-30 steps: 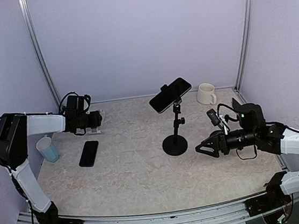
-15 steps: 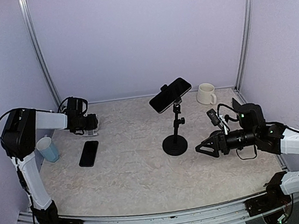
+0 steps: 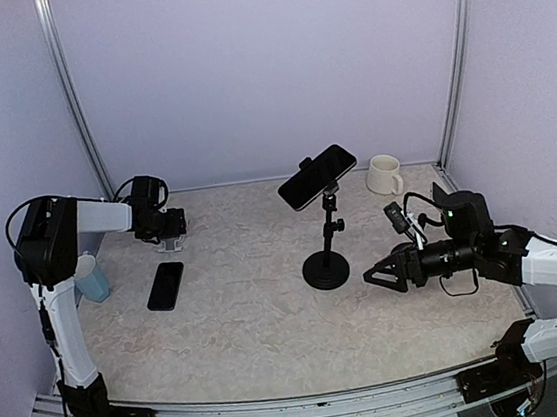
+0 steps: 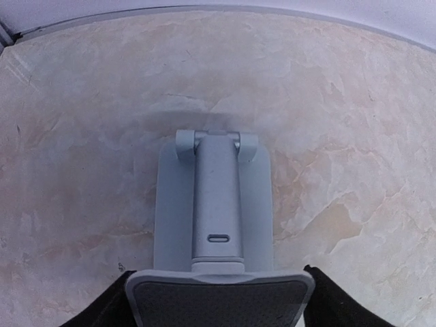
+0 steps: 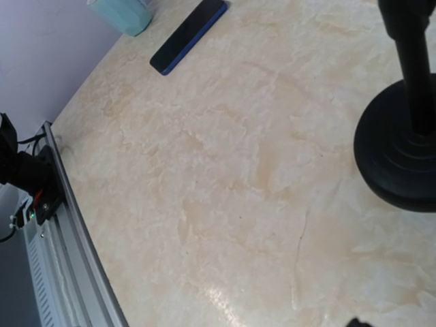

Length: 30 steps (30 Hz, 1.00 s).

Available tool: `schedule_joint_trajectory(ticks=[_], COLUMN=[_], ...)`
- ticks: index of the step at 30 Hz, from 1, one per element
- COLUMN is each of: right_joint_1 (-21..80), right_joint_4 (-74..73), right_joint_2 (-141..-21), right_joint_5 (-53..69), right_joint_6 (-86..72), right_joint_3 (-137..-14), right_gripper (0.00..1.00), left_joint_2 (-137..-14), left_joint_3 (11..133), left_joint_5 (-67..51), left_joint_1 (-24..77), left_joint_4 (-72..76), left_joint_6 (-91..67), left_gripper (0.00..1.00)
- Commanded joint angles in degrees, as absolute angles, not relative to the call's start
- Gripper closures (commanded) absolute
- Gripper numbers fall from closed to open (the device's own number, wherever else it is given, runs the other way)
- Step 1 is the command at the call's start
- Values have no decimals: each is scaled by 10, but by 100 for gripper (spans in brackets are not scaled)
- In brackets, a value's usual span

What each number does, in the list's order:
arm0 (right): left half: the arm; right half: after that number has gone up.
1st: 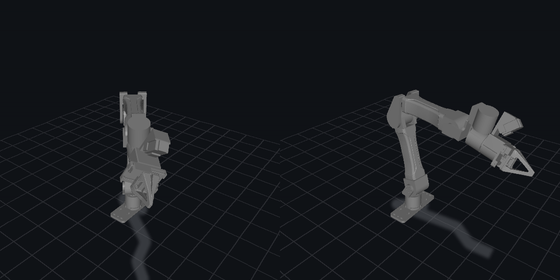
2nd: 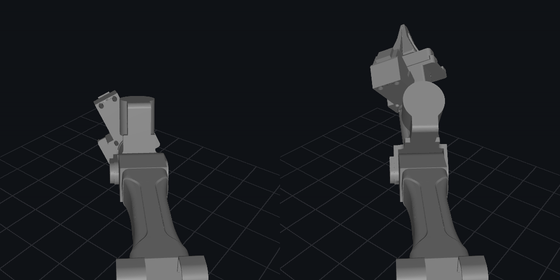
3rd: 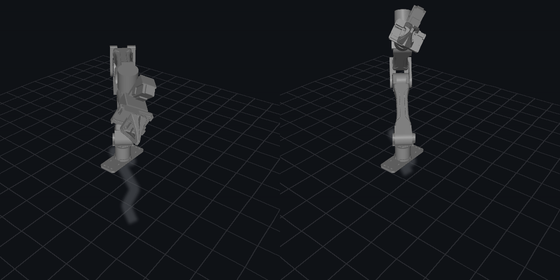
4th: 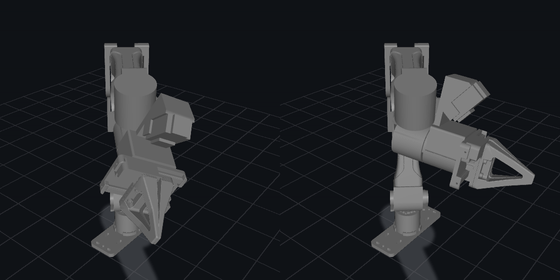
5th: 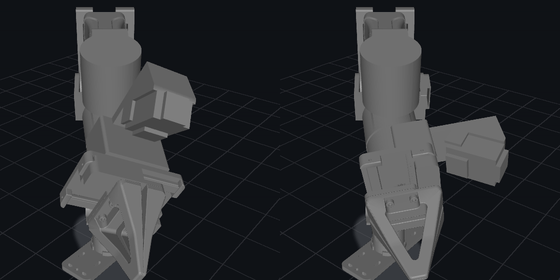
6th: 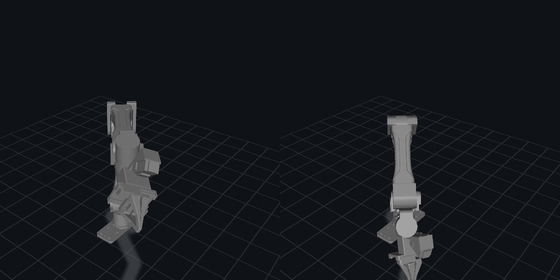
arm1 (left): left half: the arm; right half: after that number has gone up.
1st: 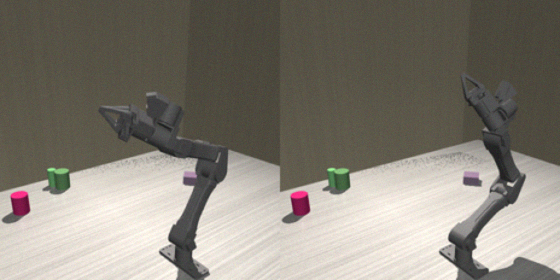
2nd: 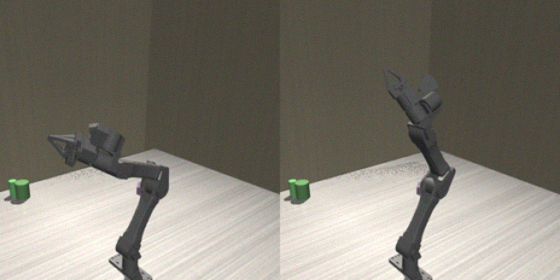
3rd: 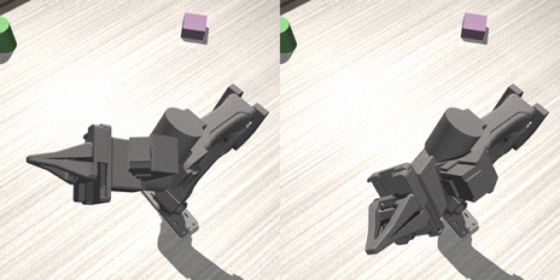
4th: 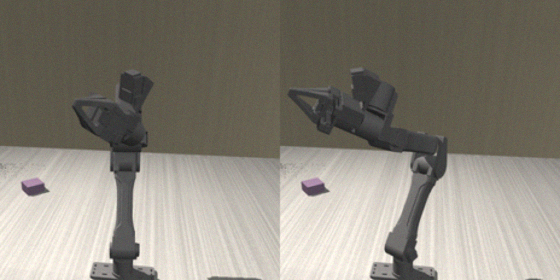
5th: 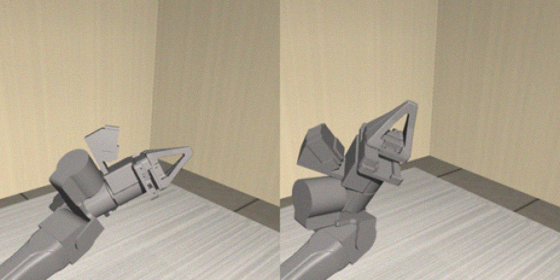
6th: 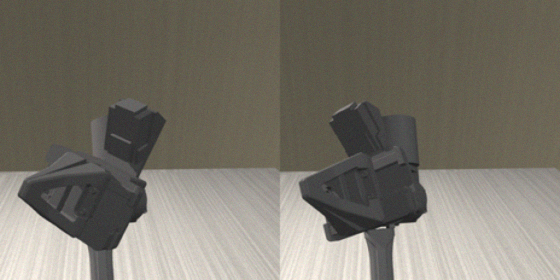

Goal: Remove the phone from the phone stand

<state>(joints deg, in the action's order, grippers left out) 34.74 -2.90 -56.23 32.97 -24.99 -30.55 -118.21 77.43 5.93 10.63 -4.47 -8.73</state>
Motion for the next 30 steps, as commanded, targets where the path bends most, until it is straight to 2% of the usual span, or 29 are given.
schedule_joint_trajectory(ticks=[1,4,5,19,24,30], right_joint_1=[355,355,355,358,367,389], right_joint_4=[-33,-33,-34,-16,-22,6], right_joint_2=[-562,-560,-560,-564,-563,-565], right_joint_5=[324,324,324,312,284,238], right_joint_6=[-244,-245,-244,-277,-307,-371], right_joint_3=[-326,-325,-326,-363,-397,-423], right_gripper=[18,18,18,20,24,21], left_joint_2=[-1208,-1206,-1200,-999,-928,-861], left_joint_3=[807,809,807,708,657,608], left_joint_5=[63,54,50,23,28,64], left_joint_1=[102,102,102,131,182,240], left_joint_4=[-76,-86,-85,-12,34,85], left_joint_6=[-90,-92,-92,-86,-75,-72], left_gripper=[14,2,1,1,1,1])
